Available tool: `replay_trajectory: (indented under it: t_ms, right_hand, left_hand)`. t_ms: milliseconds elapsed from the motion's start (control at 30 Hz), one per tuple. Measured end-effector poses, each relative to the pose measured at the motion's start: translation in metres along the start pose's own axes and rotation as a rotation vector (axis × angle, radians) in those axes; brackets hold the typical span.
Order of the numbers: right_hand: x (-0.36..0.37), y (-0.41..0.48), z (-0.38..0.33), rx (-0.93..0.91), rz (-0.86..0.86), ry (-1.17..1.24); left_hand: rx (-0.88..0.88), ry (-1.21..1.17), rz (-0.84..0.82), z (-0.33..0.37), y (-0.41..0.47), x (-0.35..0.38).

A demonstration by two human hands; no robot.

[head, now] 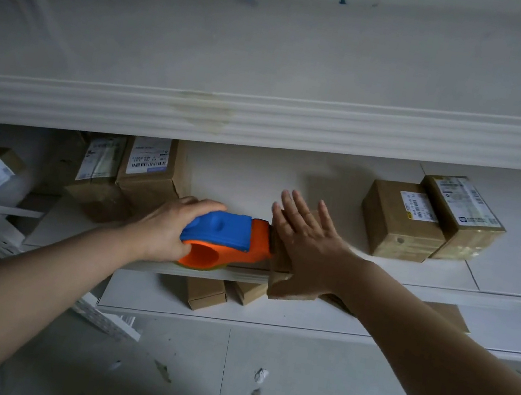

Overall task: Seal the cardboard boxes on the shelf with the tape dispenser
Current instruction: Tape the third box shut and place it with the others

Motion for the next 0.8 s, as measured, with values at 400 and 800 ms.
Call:
replay_trajectory:
  t_ms: [400,800]
  right_hand:
    - [0.017,-0.001,0.033,0.100,0.228,0.721]
    - [0.054,-0.014,0.053,0.125,0.235,0.711]
  left_hand:
    - [0.049,-0.013,0.138,0.031,-0.017,-0.035]
    - [0.098,0.139,0.023,0.090,0.015,0.009]
Point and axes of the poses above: each hand's wrist, its own y-axis towards the middle knuckle, its own x-axis out of the palm, z = x × y, the point moved 9 cm from there along y, towards the middle knuckle, and after that the axes turned 12 degrees about -x, right-handed, at the moved point
